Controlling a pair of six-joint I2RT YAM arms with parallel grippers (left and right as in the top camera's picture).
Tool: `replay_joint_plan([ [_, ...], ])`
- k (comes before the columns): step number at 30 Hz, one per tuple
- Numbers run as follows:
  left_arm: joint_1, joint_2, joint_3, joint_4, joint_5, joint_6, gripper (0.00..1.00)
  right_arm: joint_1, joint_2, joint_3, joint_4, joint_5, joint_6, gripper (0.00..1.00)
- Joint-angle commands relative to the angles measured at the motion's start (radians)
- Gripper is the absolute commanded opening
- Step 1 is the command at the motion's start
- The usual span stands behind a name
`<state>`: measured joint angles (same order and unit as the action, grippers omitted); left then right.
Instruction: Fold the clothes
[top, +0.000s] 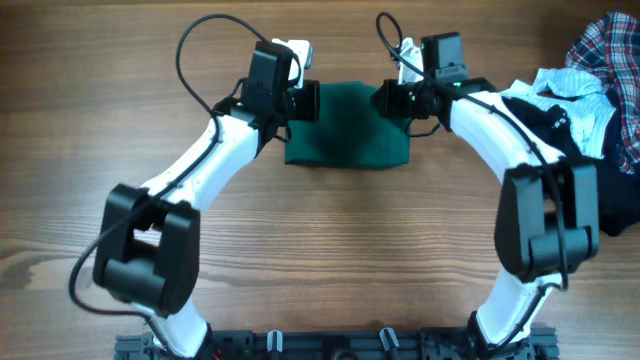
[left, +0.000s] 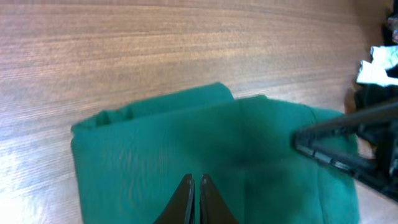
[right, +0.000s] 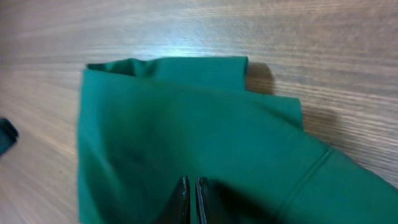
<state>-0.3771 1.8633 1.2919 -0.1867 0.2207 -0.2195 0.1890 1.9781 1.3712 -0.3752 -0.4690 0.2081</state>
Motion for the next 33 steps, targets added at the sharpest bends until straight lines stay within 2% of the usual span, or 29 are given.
replay_joint_plan([
  [1,0.002,0.069,0.016,0.064,-0.006,0.01,0.04,0.003,0.032,0.016,0.024,0.006,0.005,0.04],
  [7,0.002,0.175,0.016,0.132,-0.006,0.064,0.04,0.003,0.056,0.016,0.064,0.028,0.006,0.04],
  [12,0.005,0.241,0.016,0.179,-0.014,0.162,0.04,0.003,0.083,0.016,0.08,0.056,0.005,0.04],
  [22,0.018,0.267,0.016,0.285,-0.129,0.164,0.04,0.0,0.116,0.016,0.107,0.124,0.004,0.04],
  [29,0.04,0.267,0.016,0.285,-0.129,0.16,0.04,-0.026,0.121,0.016,0.126,0.135,0.004,0.04],
  [33,0.04,0.267,0.016,0.272,-0.128,0.16,0.05,-0.047,0.119,0.034,0.128,0.019,0.003,0.04],
])
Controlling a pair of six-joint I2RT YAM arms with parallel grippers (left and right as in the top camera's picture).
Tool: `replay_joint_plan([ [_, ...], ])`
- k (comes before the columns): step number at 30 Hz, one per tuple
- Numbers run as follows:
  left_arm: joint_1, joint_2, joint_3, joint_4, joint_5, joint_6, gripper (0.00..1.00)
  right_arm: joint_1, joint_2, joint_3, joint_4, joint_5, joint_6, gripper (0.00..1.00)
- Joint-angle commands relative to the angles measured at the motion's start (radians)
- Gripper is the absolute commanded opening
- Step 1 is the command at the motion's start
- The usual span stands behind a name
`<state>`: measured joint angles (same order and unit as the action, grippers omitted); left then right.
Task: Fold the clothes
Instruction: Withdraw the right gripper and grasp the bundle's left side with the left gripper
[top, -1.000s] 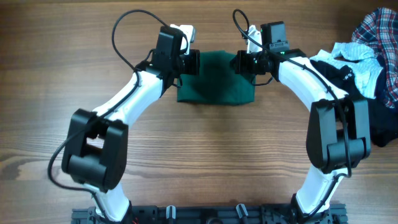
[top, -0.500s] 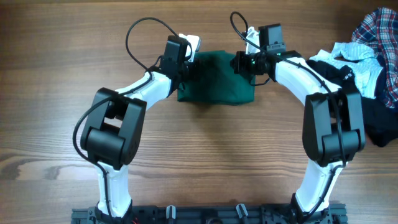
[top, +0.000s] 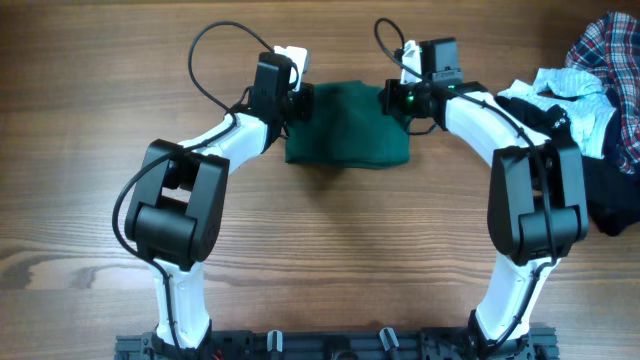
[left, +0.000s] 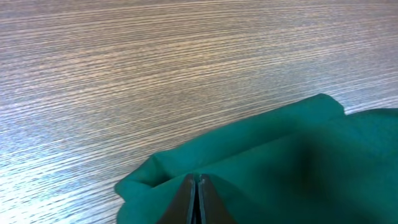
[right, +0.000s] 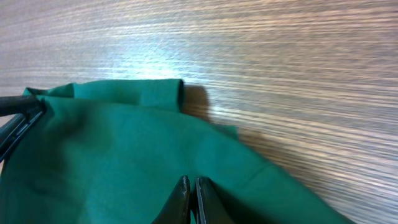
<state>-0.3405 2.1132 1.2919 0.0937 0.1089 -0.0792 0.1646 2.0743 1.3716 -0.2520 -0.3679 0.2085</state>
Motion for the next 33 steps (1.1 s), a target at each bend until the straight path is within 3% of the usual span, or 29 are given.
replay_joint_plan([
  [1,0.003,0.017,0.016,-0.015,-0.016,0.019,0.07,-0.028,0.022,0.043,0.005,-0.129,0.002,0.04],
  [3,0.003,0.014,0.017,-0.033,-0.013,0.019,0.12,-0.036,0.014,0.068,-0.003,-0.2,0.001,0.1],
  [6,0.003,-0.002,0.017,-0.076,-0.002,0.019,0.38,-0.048,-0.006,0.125,-0.062,-0.244,0.0,0.27],
  [9,0.005,-0.042,0.017,-0.126,-0.002,0.019,0.92,-0.055,-0.048,0.185,-0.147,-0.262,-0.031,0.6],
  [10,0.006,-0.057,0.017,-0.138,-0.002,0.019,0.99,-0.059,-0.064,0.198,-0.167,-0.262,-0.029,0.66],
  [12,0.01,-0.091,0.017,-0.165,-0.002,0.019,1.0,-0.072,-0.1,0.216,-0.209,-0.262,-0.024,0.78],
  [16,0.013,-0.151,0.017,-0.224,-0.002,0.019,1.0,-0.114,-0.164,0.226,-0.296,-0.262,-0.023,0.88],
  [20,0.014,-0.209,0.017,-0.318,0.018,0.019,1.0,-0.173,-0.214,0.226,-0.394,-0.262,-0.043,0.91],
  [25,0.051,-0.22,0.017,-0.425,0.201,0.014,1.0,-0.199,-0.222,0.225,-0.486,-0.257,-0.109,0.95],
  [28,0.099,-0.22,0.016,-0.473,0.231,-0.043,1.0,-0.199,-0.222,0.225,-0.522,-0.237,-0.131,0.97],
  [33,0.216,-0.216,0.016,-0.506,0.484,-0.048,1.0,-0.199,-0.222,0.225,-0.563,-0.228,-0.156,0.98],
])
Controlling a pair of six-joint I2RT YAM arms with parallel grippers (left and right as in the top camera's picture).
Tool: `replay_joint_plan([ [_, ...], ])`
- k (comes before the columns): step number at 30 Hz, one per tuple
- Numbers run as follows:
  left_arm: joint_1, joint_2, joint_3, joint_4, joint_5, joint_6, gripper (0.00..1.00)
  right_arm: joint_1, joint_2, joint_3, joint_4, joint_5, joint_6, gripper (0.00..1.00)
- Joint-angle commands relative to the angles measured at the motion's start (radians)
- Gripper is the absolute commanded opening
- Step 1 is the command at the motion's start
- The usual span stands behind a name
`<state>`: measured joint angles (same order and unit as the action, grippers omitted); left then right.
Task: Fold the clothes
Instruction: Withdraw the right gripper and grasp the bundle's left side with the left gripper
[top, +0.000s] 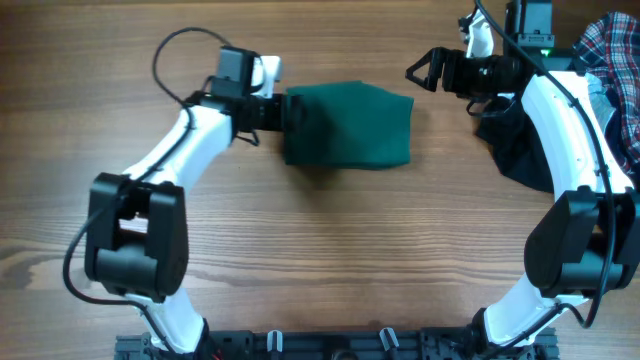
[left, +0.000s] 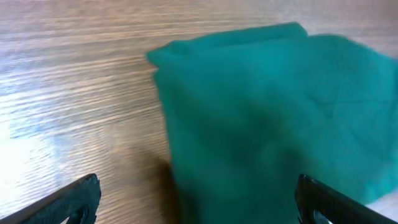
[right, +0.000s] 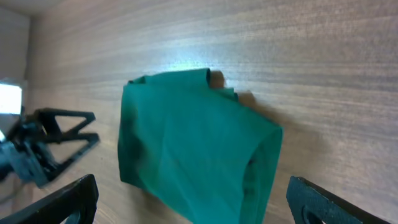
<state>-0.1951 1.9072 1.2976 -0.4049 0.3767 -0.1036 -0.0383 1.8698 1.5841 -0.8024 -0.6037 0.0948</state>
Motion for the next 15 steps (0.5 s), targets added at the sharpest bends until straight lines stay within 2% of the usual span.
replay_joint_plan([
  [1,0.086,-0.008,0.011,-0.009,0.25,-0.024,1.0,0.004,-0.018,0.013,-0.015,0.008,-0.042,0.98],
  [9,0.123,0.088,0.011,-0.014,0.412,-0.023,1.0,0.004,-0.018,0.013,-0.031,0.008,-0.041,0.98],
  [15,0.123,0.145,0.011,-0.004,0.457,-0.008,1.0,0.004,-0.019,0.013,-0.029,0.008,-0.042,0.99],
])
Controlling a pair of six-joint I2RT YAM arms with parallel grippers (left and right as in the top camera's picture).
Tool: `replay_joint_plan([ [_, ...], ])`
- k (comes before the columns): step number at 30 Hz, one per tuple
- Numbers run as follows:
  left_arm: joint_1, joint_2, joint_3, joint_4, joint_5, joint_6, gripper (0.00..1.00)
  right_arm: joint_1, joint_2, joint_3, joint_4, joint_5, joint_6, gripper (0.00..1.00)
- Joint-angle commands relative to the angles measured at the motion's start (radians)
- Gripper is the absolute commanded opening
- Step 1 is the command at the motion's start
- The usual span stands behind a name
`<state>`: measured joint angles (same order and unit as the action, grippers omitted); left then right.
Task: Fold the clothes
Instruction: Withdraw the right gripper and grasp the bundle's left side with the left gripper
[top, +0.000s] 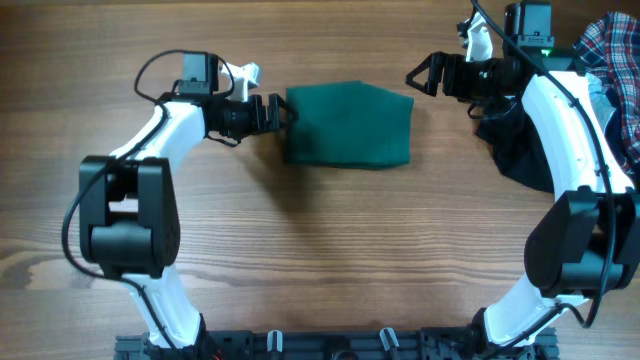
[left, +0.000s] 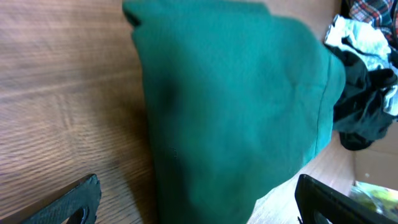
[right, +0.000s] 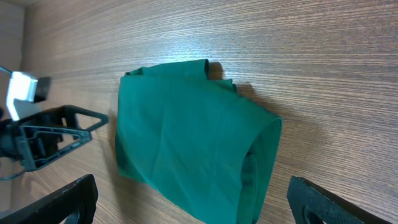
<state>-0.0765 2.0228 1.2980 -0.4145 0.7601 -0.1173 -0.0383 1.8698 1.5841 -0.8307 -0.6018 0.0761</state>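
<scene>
A dark green garment (top: 348, 125) lies folded into a rough rectangle on the wooden table (top: 320, 250), also seen in the left wrist view (left: 230, 106) and the right wrist view (right: 186, 137). My left gripper (top: 278, 112) is open and empty just off the garment's left edge, facing it; its own view has the jaws wide apart (left: 196, 205). My right gripper (top: 420, 75) is open and empty, off the garment's far right corner, jaws wide (right: 193, 202).
A pile of unfolded clothes (top: 600, 90), plaid, white and black, lies at the table's far right, behind the right arm; the left wrist view shows it too (left: 364, 93). The left arm's open fingers (right: 62, 134) appear in the right wrist view.
The left wrist has shifted left and turned, its open fingers still at the garment's left edge. The right arm and the garment have not moved.
Both grippers were shut over the green garment near its far edge, then shut at its far corners. Half a second ago both were open and off it, the right one drawn back to the far right. The garment now lies folded, let go.
</scene>
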Motion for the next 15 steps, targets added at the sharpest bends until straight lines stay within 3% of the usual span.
replay_joint_plan([
  [1,0.004,0.033,0.01,0.005,0.074,0.006,1.0,0.005,-0.019,0.013,0.0,0.005,-0.023,0.99],
  [15,0.008,0.186,0.01,0.043,0.13,0.055,1.0,0.005,-0.019,0.013,0.027,-0.006,-0.02,0.99],
])
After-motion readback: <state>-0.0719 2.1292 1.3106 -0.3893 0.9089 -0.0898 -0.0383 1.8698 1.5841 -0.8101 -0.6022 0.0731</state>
